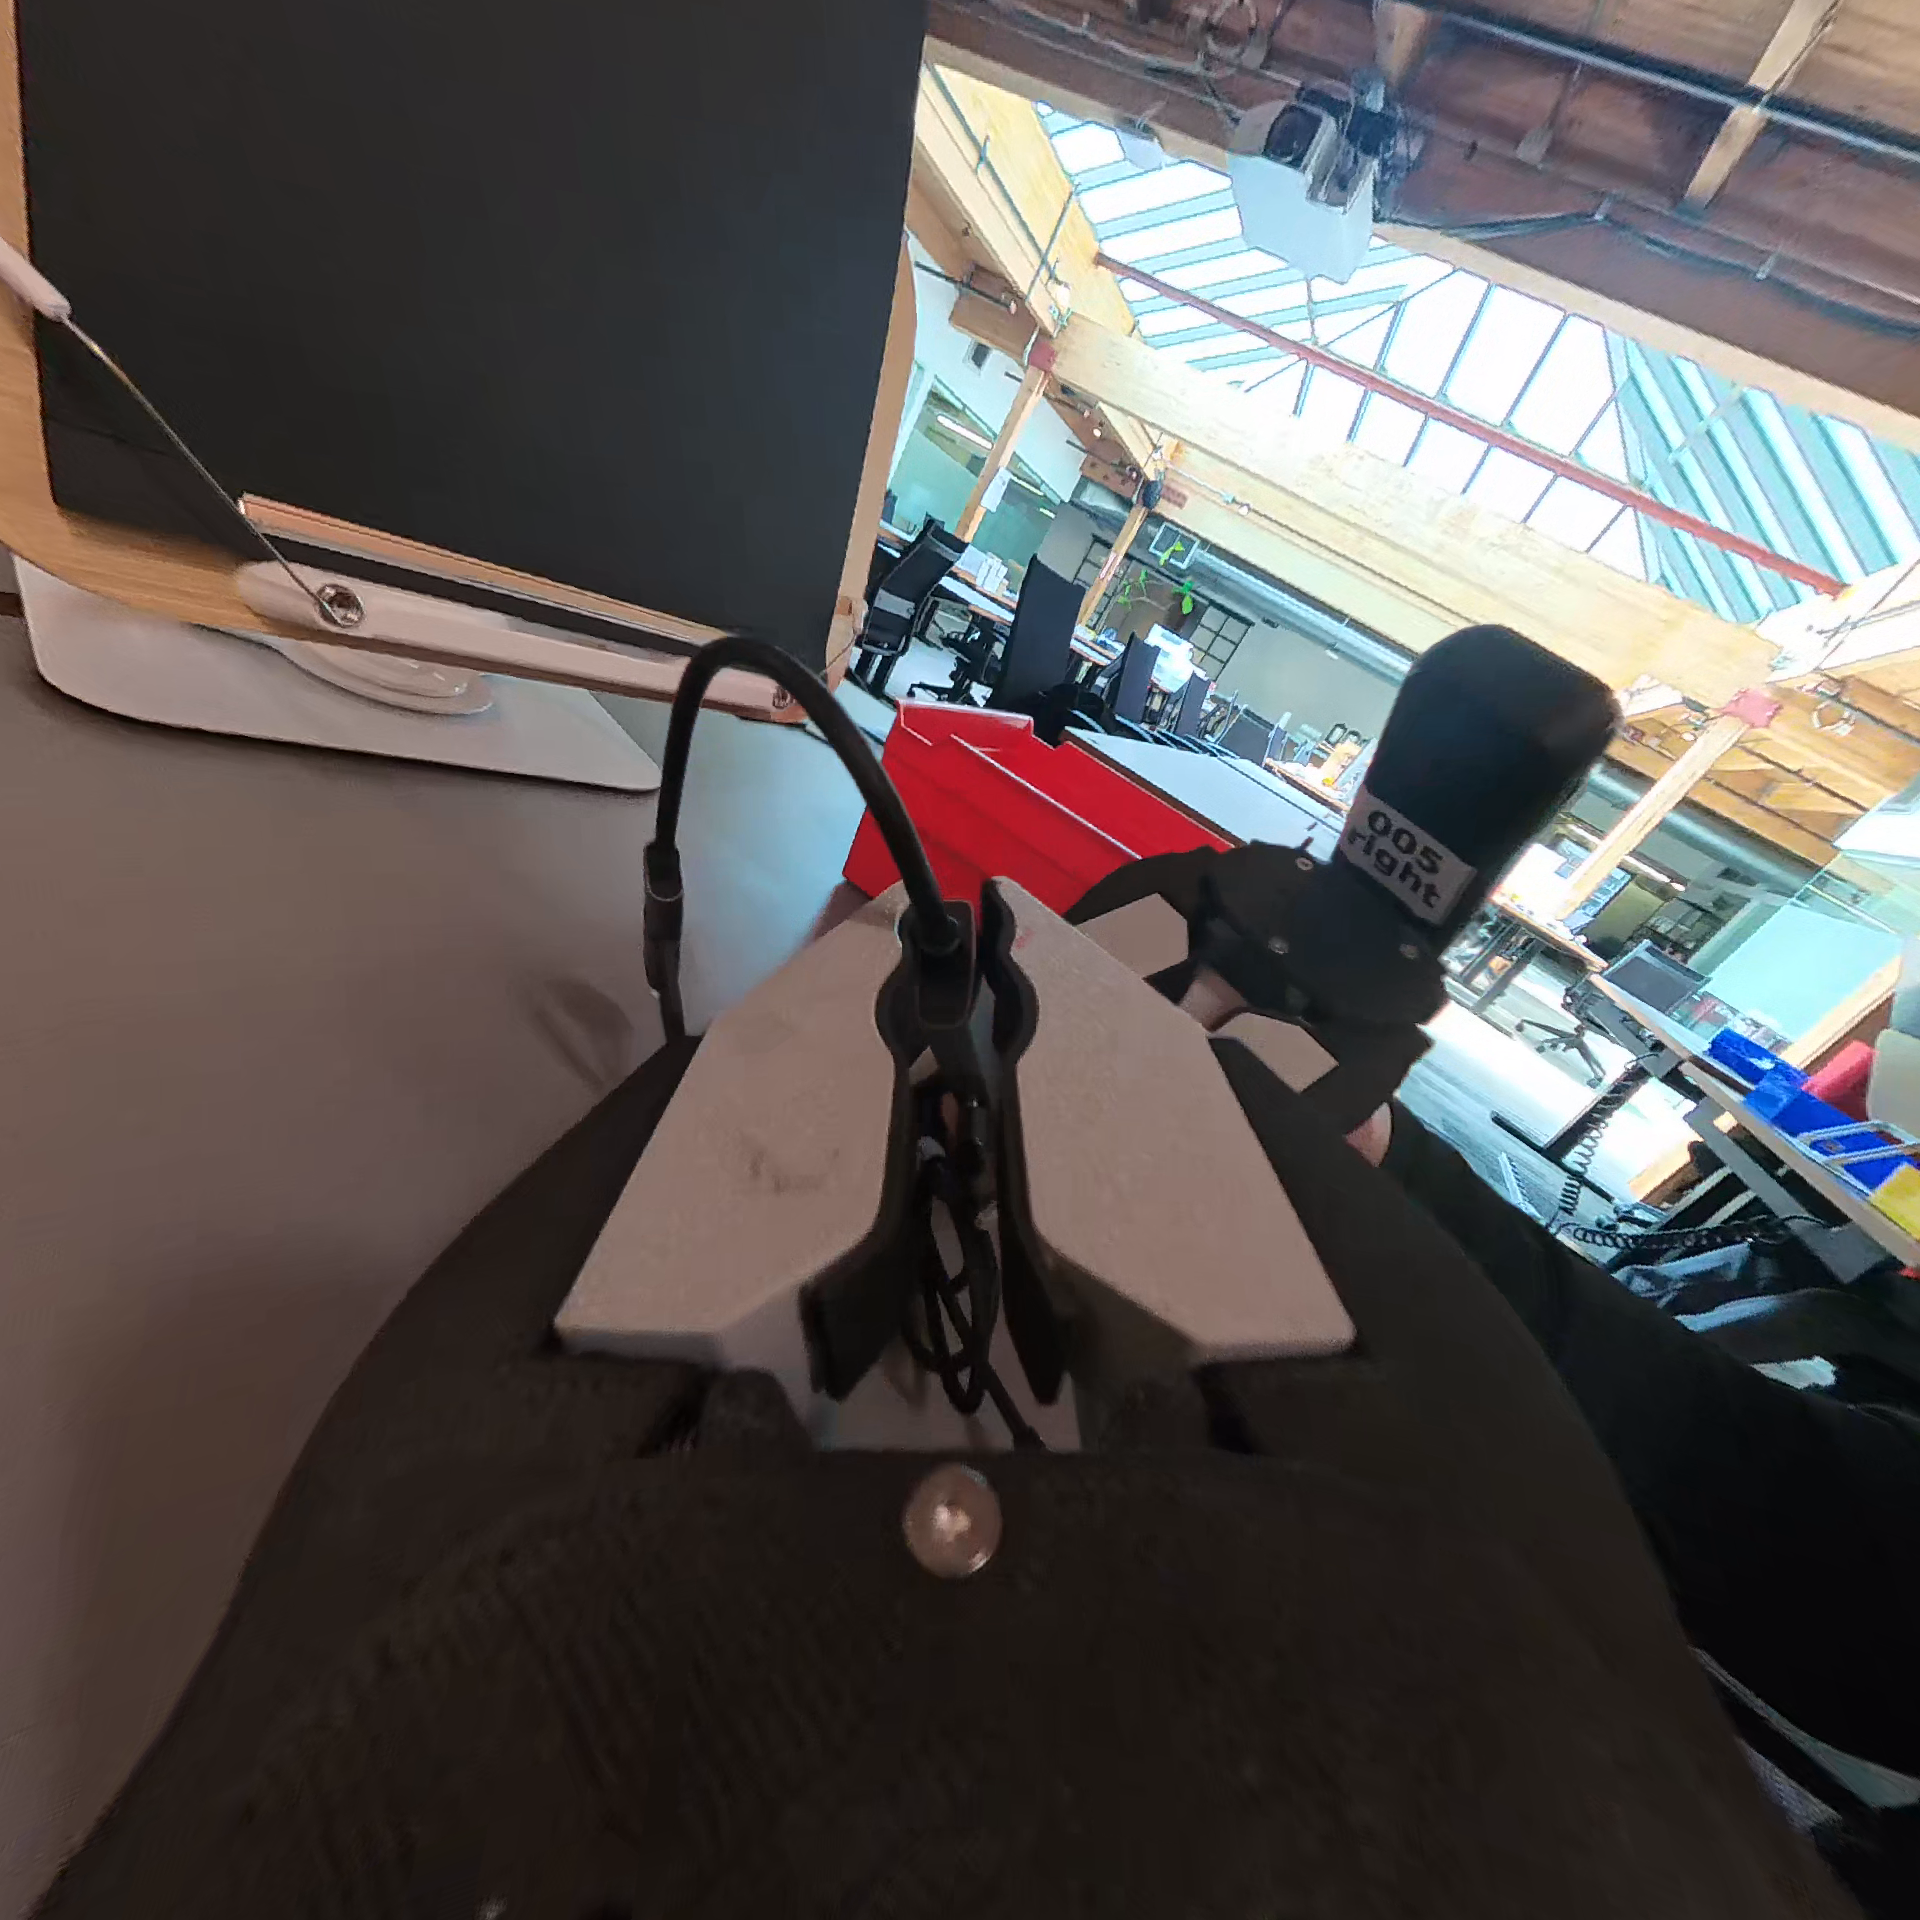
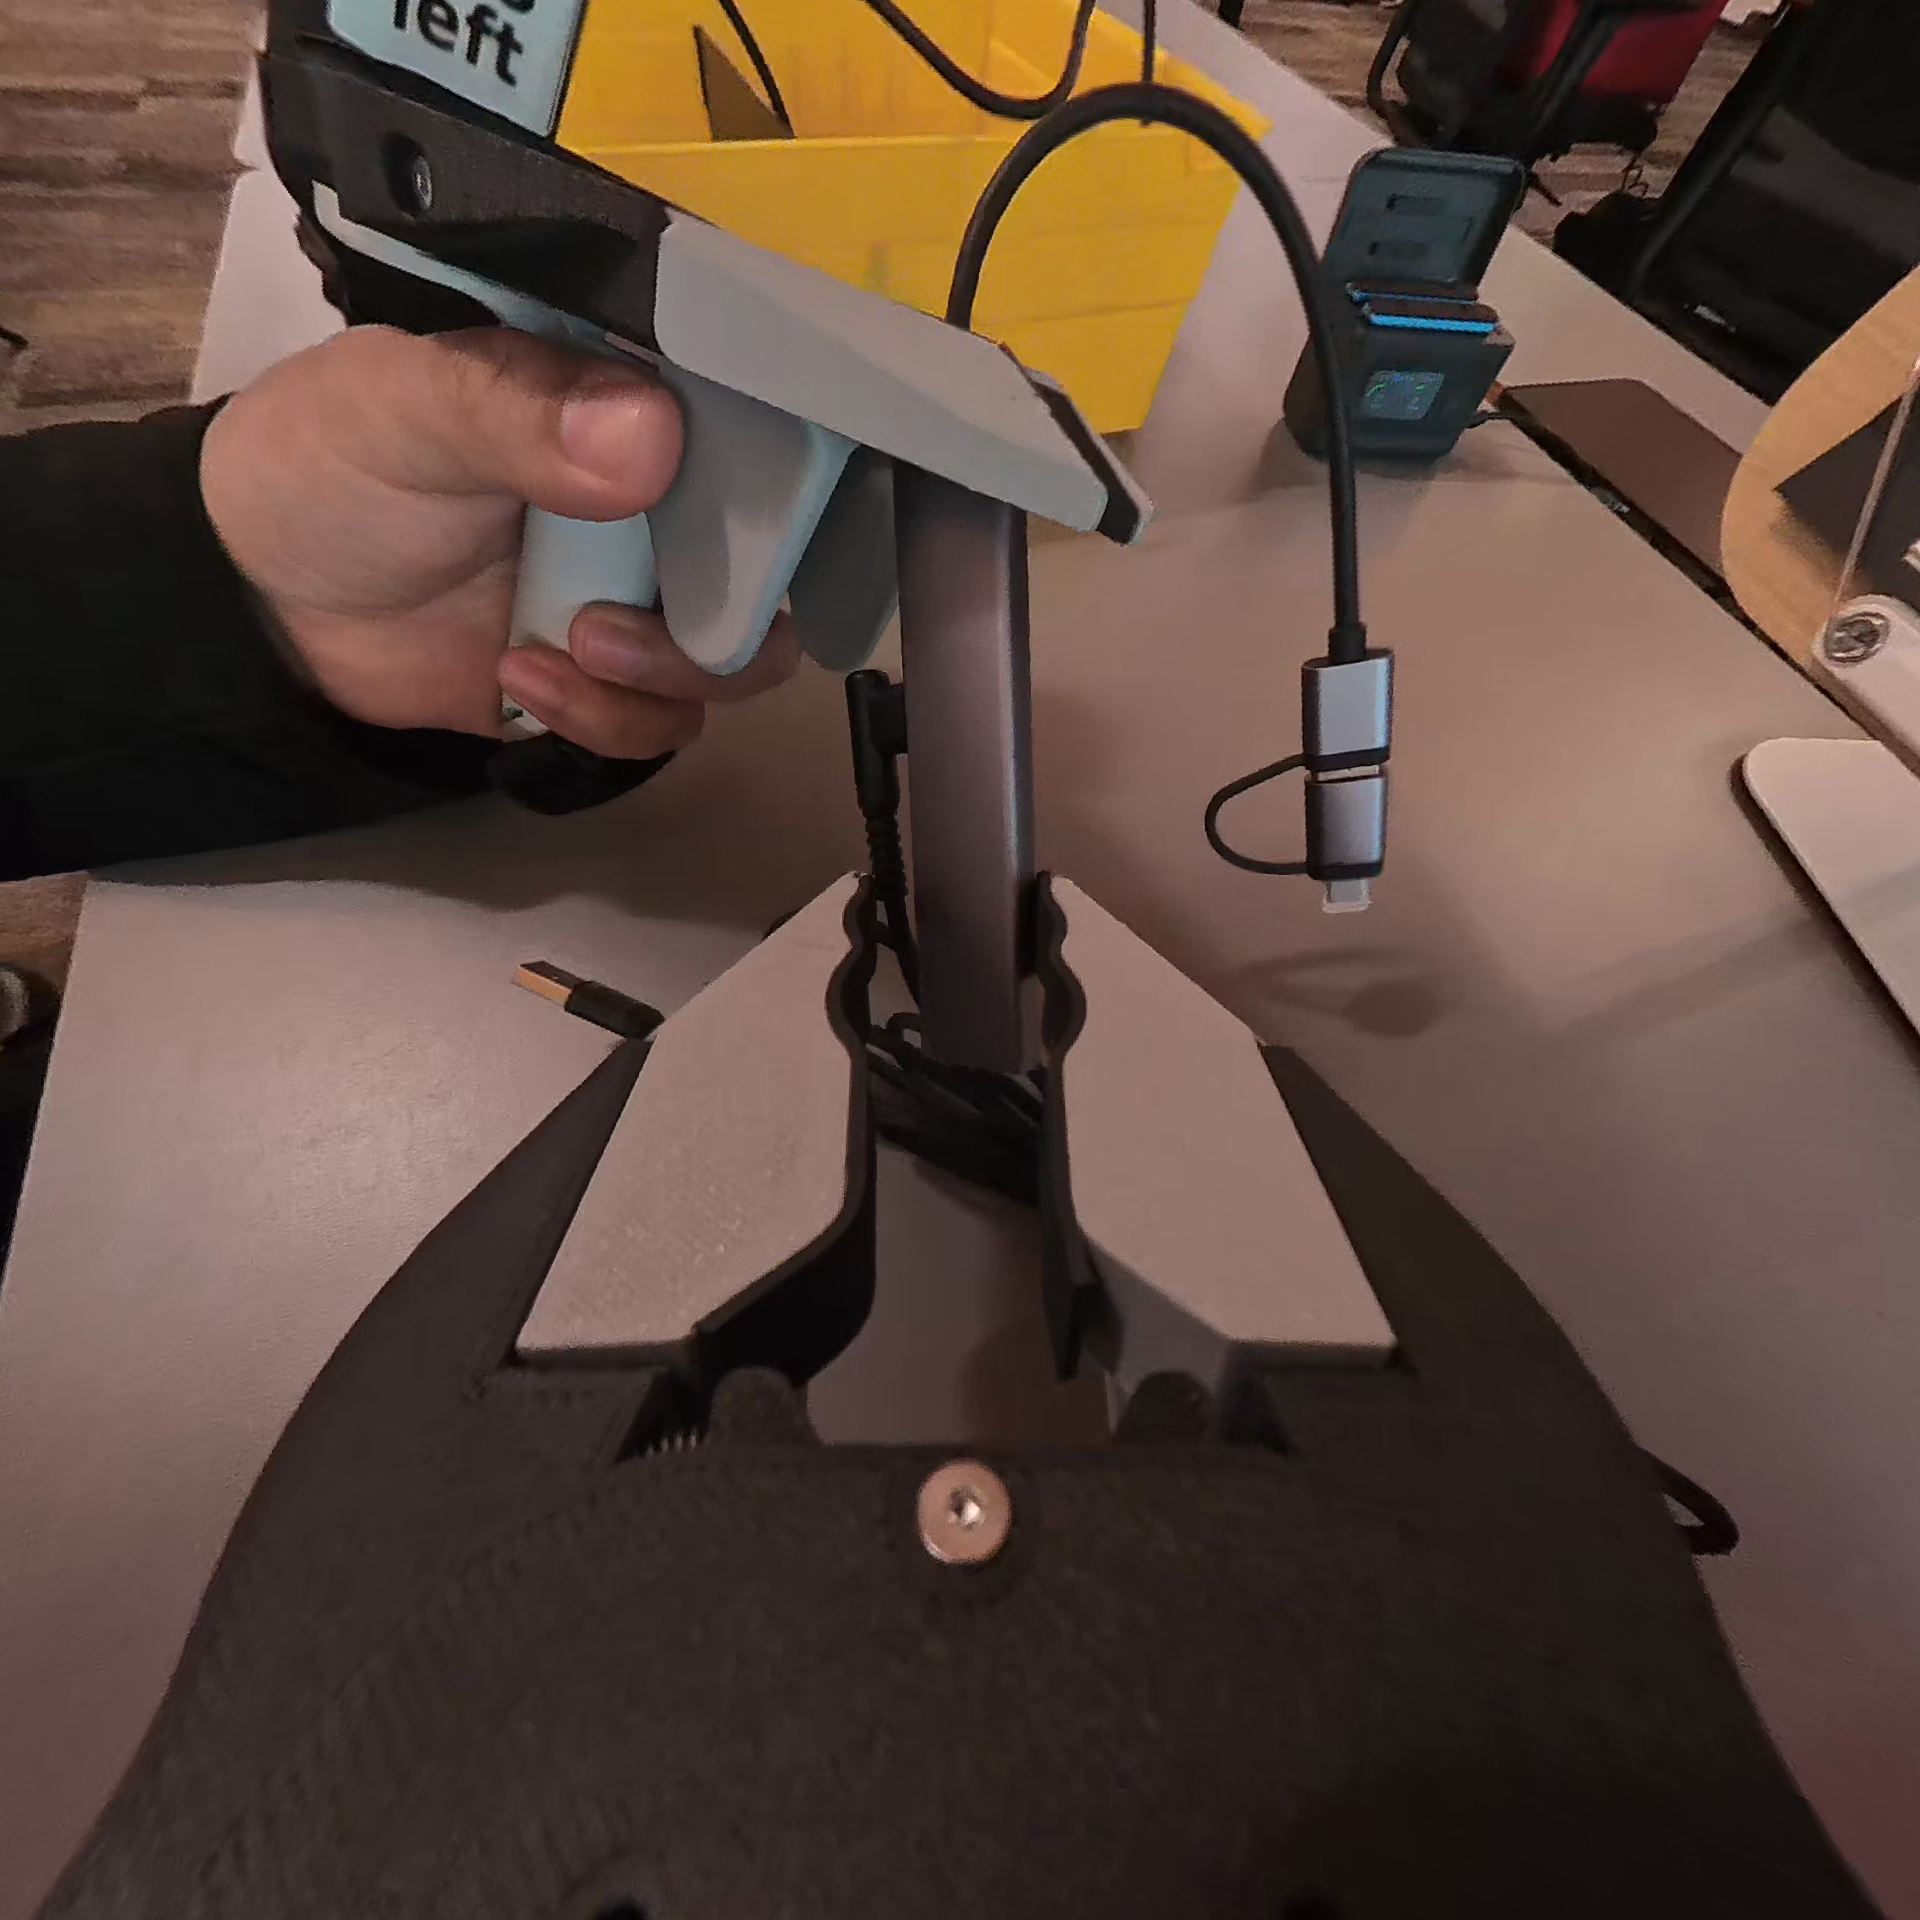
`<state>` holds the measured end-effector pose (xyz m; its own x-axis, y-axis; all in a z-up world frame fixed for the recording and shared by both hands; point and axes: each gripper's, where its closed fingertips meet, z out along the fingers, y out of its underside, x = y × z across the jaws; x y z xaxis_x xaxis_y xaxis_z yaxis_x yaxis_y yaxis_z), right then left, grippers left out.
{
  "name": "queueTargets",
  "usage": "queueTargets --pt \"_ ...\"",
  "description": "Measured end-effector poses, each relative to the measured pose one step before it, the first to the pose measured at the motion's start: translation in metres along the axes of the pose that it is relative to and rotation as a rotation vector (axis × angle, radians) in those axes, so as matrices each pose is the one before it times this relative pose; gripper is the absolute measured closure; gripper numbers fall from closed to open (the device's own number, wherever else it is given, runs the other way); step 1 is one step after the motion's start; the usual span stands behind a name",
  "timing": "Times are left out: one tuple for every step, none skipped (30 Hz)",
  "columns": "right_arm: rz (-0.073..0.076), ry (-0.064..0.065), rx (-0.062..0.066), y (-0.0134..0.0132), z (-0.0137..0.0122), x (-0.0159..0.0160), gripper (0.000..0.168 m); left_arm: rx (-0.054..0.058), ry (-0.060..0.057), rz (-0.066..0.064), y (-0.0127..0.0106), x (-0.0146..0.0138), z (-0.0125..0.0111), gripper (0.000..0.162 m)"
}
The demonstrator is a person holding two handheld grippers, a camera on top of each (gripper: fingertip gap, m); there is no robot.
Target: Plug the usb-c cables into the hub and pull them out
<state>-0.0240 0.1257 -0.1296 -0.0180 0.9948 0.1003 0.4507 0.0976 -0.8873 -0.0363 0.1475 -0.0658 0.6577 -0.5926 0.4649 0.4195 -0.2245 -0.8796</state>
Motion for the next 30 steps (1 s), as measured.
queueTargets --pt "0.0015 -0.0146 -0.0103 0.00185 0.00047 -0.00202 0.142 -0.0113 -0.0006 -0.0133 0.00267 -0.00030 -0.00176 0.155" --pt "0.0008 -0.0085 -0.0089 0.00160 0.00045 -0.00109 0.142 -0.0125 -0.0067 -0.0183 0.00294 -0.00129 -0.00268 0.154" --pt "0.0071 0.0011 -0.0032 0.00092 -0.00003 0.00082 0.142 -0.0107 -0.0210 -0.0090 0.00259 -0.00289 -0.00423 0.151" --pt "0.0170 -0.0018 0.0016 0.00009 -0.00084 0.00144 0.143 -0.0117 -0.0238 0.0042 0.00253 -0.00193 -0.00536 0.145" --pt "0.0196 -0.0067 -0.0005 0.00038 -0.00122 0.00139 0.143 -0.0155 -0.0137 0.0164 0.00253 0.00132 -0.00543 0.138" --pt "0.0160 0.0002 0.0025 -0.00014 -0.00161 0.00231 0.143 -0.0199 -0.0178 0.0291 0.00172 0.00240 -0.00429 0.137" --pt "0.0119 0.0050 0.0035 -0.00055 -0.00200 0.00267 0.143 -0.0358 -0.0158 0.0491 0.00215 0.00453 -0.00290 0.134" --pt "0.0109 0.0019 -0.0003 0.00019 -0.00189 0.00200 0.143 -0.0504 -0.0282 0.0641 0.00327 0.00410 -0.00222 0.127" --pt "0.0094 0.0013 -0.0021 0.00045 -0.00165 0.00183 0.143 -0.0506 -0.0287 0.0778 0.00277 0.00488 -0.00177 0.123" --pt "0.0083 -0.0008 -0.0016 0.00040 -0.00148 0.00112 0.143 -0.0488 -0.0190 0.0931 0.00176 0.00660 -0.00209 0.121" --pt "0.0084 -0.0108 -0.0017 0.00051 -0.00109 -0.00049 0.144 -0.0446 -0.0247 0.1107 0.00005 0.00541 -0.00253 0.120" --pt "0.0074 -0.0185 0.0002 0.00011 -0.00095 -0.00220 0.144 -0.0460 -0.0471 0.1320 -0.00022 0.00085 -0.00319 0.118" --pt "0.0079 -0.0212 0.0042 -0.00050 -0.00083 -0.00283 0.144 -0.0446 -0.0670 0.1491 -0.00038 -0.00394 -0.00357 0.115" --pt "0.0110 -0.0265 0.0054 -0.00075 -0.00070 -0.00351 0.144 -0.0428 -0.0820 0.1590 0.00059 -0.00783 -0.00348 0.115" --pt "0.0144 -0.0333 0.0053 -0.00073 -0.00045 -0.00432 0.144 -0.0370 -0.0756 0.1638 0.00147 -0.00782 -0.00201 0.115" --pt "0.0174 -0.0364 0.0058 -0.00091 -0.00019 -0.00465 0.144 -0.0280 -0.0531 0.1590 0.00149 -0.00450 -0.00052 0.116" --pt "0.0201 -0.0376 0.0050 -0.00069 -0.00003 -0.00477 0.144 -0.0150 -0.0359 0.1402 0.00024 -0.00123 0.00030 0.119" --pt "0.0218 -0.0412 0.0027 -0.00013 0.00014 -0.00499 0.144 -0.0007 -0.0224 0.1254 -0.00184 0.00110 0.00013 0.121" --pt "0.0216 -0.0399 0.0040 -0.00027 -0.00004 -0.00482 0.144 0.0175 -0.0069 0.1135 -0.00428 0.00370 -0.00023 0.125" --pt "0.0206 -0.0334 0.0076 -0.00084 -0.00032 -0.00376 0.144 0.0332 0.0008 0.0995 -0.00526 0.00515 -0.00043 0.129" --pt "0.0206 -0.0273 0.0109 -0.00122 -0.00079 -0.00278 0.144 0.0254 -0.0131 0.0659 -0.00278 0.00197 0.00040 0.136" --pt "0.0230 -0.0307 0.0131 -0.00148 -0.00135 -0.00299 0.144 0.0015 -0.0099 0.0326 0.00131 0.00076 0.00159 0.139" --pt "0.0261 -0.0370 0.0162 -0.00195 -0.00170 -0.00364 0.145 -0.0079 0.0037 0.0187 0.00325 0.00222 0.00201 0.138" --pt "0.0293 -0.0417 0.0167 -0.00193 -0.00151 -0.00408 0.145 -0.0054 -0.0045 0.0240 0.00274 0.00131 0.00165 0.135" --pt "0.0293 -0.0441 0.0112 -0.00107 -0.00095 -0.00439 0.145 0.0002 -0.0351 0.0291 0.00064 -0.00293 0.00088 0.137" --pt "0.0202 -0.0402 0.0027 0.00011 -0.00014 -0.00459 0.146 0.0116 -0.0320 0.0198 -0.00245 -0.00211 0.00041 0.141" --pt "0.0073 -0.0290 -0.0027 0.00073 0.00067 -0.00403 0.146 0.0213 -0.0049 0.0183 -0.00521 0.00186 0.00013 0.140" --pt "0.0012 -0.0243 -0.0060 0.00110 0.00132 -0.00402 0.147 0.0198 -0.0031 0.0195 -0.00587 0.00233 0.00022 0.141" --pt "0.0033 -0.0305 -0.0084 0.00158 0.00164 -0.00486 0.148 0.0118 -0.0079 0.0190 -0.00468 0.00154 0.00071 0.144" --pt "0.0053 -0.0306 -0.0021 0.00075 0.00134 -0.00454 0.154 0.0050 0.0047 0.0196 -0.00345 0.00306 0.00098 0.144"
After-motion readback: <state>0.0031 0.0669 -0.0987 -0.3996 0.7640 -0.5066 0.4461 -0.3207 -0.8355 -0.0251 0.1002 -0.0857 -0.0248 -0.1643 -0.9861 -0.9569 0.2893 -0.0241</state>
